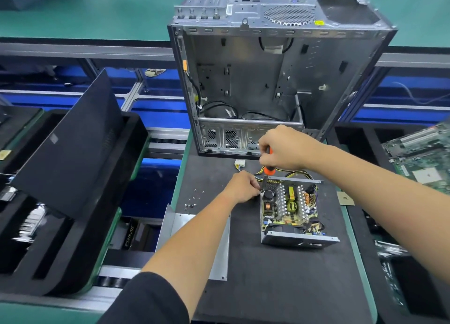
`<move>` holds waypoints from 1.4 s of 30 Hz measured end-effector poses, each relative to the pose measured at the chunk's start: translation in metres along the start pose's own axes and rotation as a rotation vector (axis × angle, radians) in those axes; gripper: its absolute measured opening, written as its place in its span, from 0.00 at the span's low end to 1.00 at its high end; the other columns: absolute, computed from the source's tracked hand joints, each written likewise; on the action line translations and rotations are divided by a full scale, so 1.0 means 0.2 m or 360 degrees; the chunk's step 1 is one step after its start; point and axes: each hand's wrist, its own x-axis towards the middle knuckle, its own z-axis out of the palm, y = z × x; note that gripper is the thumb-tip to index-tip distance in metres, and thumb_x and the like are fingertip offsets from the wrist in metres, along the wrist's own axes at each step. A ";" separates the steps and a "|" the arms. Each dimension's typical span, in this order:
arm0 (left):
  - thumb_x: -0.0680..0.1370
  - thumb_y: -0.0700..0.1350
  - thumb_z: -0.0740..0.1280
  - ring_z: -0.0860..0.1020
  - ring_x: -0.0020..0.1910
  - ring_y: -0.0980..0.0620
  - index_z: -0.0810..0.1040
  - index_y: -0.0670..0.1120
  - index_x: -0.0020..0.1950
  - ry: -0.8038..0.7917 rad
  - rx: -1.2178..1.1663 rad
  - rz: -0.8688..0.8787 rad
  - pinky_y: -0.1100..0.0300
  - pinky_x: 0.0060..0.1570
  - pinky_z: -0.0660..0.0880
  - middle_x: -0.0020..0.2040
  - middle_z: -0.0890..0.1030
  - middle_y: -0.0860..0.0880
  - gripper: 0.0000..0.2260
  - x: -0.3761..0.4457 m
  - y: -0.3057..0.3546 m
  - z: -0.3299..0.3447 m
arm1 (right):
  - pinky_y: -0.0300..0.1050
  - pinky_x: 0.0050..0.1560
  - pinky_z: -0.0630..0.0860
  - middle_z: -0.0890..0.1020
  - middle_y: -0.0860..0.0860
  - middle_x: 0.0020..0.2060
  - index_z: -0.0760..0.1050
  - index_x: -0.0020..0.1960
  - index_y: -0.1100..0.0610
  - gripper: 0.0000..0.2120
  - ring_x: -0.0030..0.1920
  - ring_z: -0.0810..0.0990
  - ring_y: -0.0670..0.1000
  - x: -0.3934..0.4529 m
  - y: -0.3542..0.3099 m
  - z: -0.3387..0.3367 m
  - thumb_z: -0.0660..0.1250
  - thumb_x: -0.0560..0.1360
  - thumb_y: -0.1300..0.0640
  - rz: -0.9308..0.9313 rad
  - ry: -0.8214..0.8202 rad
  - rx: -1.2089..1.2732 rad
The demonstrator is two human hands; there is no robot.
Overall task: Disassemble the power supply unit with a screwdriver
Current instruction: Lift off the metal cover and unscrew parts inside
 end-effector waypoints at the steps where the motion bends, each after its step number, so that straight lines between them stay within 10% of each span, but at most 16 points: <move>1: 0.73 0.37 0.71 0.76 0.37 0.54 0.81 0.43 0.39 0.0000 -0.0007 0.0000 0.62 0.43 0.74 0.43 0.84 0.43 0.03 0.00 0.00 0.00 | 0.48 0.35 0.77 0.81 0.49 0.29 0.76 0.35 0.56 0.04 0.36 0.79 0.54 0.00 0.00 0.00 0.67 0.67 0.57 0.0009 0.0002 0.0023; 24: 0.72 0.37 0.69 0.77 0.38 0.51 0.83 0.40 0.40 0.0022 0.0132 0.0126 0.61 0.39 0.73 0.40 0.83 0.43 0.04 -0.04 0.00 0.00 | 0.41 0.28 0.65 0.81 0.57 0.32 0.78 0.38 0.61 0.06 0.30 0.70 0.53 -0.03 -0.03 0.00 0.67 0.68 0.58 0.0053 0.0019 -0.0026; 29: 0.74 0.38 0.67 0.79 0.43 0.50 0.85 0.40 0.46 -0.0019 0.0223 0.0240 0.63 0.41 0.71 0.44 0.84 0.47 0.07 -0.05 0.01 0.00 | 0.46 0.34 0.76 0.83 0.54 0.32 0.77 0.36 0.60 0.06 0.34 0.76 0.54 -0.02 -0.03 -0.06 0.66 0.68 0.57 0.0064 0.0081 0.0018; 36: 0.71 0.34 0.60 0.67 0.33 0.41 0.63 0.42 0.30 -0.0206 0.0851 0.0494 0.52 0.33 0.67 0.29 0.66 0.43 0.11 -0.07 0.06 -0.03 | 0.41 0.28 0.65 0.81 0.56 0.31 0.78 0.37 0.60 0.07 0.29 0.70 0.52 -0.04 -0.03 -0.06 0.67 0.69 0.56 0.0024 0.0055 -0.0068; 42: 0.73 0.35 0.60 0.70 0.35 0.42 0.71 0.37 0.34 -0.0268 0.0691 0.0337 0.53 0.36 0.70 0.33 0.73 0.40 0.08 -0.05 0.06 -0.01 | 0.41 0.29 0.66 0.82 0.55 0.32 0.78 0.38 0.60 0.07 0.30 0.71 0.51 -0.04 -0.02 -0.05 0.67 0.69 0.56 0.0014 0.0060 -0.0072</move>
